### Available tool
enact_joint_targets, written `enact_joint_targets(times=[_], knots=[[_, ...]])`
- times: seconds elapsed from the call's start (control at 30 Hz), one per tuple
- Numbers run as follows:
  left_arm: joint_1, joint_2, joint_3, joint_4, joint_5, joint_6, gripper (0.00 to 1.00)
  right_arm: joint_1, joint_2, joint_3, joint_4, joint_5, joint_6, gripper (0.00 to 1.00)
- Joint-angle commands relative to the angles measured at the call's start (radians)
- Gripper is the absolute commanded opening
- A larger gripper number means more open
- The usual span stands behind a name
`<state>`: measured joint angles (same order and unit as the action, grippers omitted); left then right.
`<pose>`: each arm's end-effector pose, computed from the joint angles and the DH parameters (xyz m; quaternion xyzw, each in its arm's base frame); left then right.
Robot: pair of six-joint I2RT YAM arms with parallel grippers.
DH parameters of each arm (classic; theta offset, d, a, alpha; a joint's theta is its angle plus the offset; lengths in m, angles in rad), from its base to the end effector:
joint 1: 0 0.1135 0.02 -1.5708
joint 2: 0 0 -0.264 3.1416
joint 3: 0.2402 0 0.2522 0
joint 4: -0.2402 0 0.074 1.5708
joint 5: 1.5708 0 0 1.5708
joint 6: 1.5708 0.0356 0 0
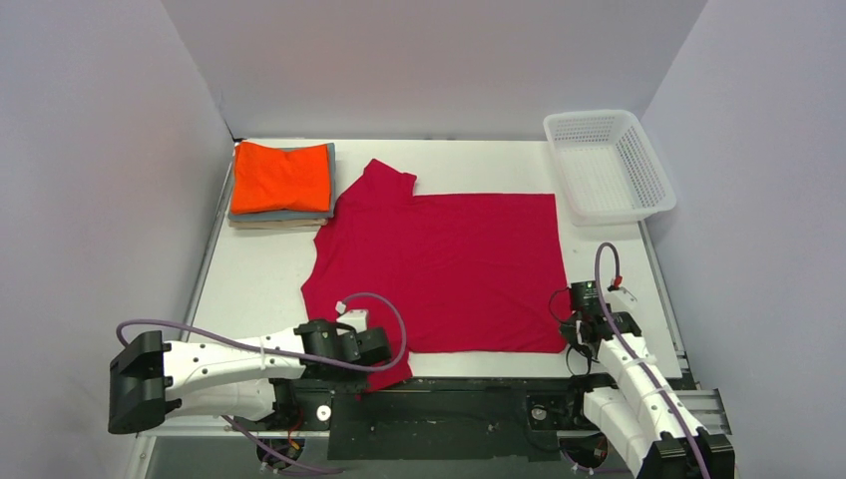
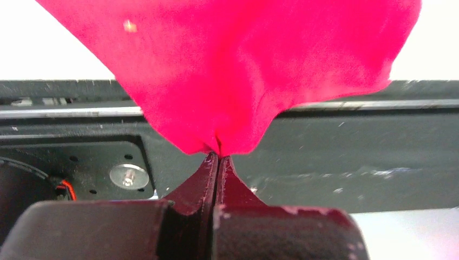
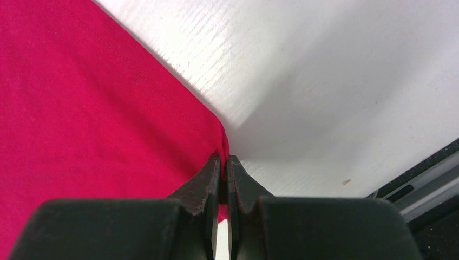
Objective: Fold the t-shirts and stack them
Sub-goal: Grab the side of the flattened tshirt closest away from the robot with both arms, then fold the flattened tshirt in 1/3 of the way
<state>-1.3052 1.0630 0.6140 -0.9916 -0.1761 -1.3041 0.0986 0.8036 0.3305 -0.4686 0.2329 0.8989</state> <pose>0.0460 -0.1455 0.1838 -0.0052 0.9940 -0.0394 0.1017 0.1462 0.0062 0.1575 0.4010 0.8559 0.0500 0.3227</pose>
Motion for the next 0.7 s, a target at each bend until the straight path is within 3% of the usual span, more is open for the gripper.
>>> enact_joint_targets(times=[0.0,0.37,0.67], knots=[[0.128,0.020,0.114,0.030,-0.040,0.133,0.00,-0.002,0.003,0.062,-0.090,-0.045,-0.024,0.01],[0.386,0.094,0.316,0.087,-0.092,0.415,0.00,-0.003,0.160,0.270,-0.121,-0.071,-0.078,0.01],[0.579,0.146,0.420,0.199,-0.096,0.527,0.00,-0.005,0.310,0.408,-0.131,-0.061,-0.098,0.01]])
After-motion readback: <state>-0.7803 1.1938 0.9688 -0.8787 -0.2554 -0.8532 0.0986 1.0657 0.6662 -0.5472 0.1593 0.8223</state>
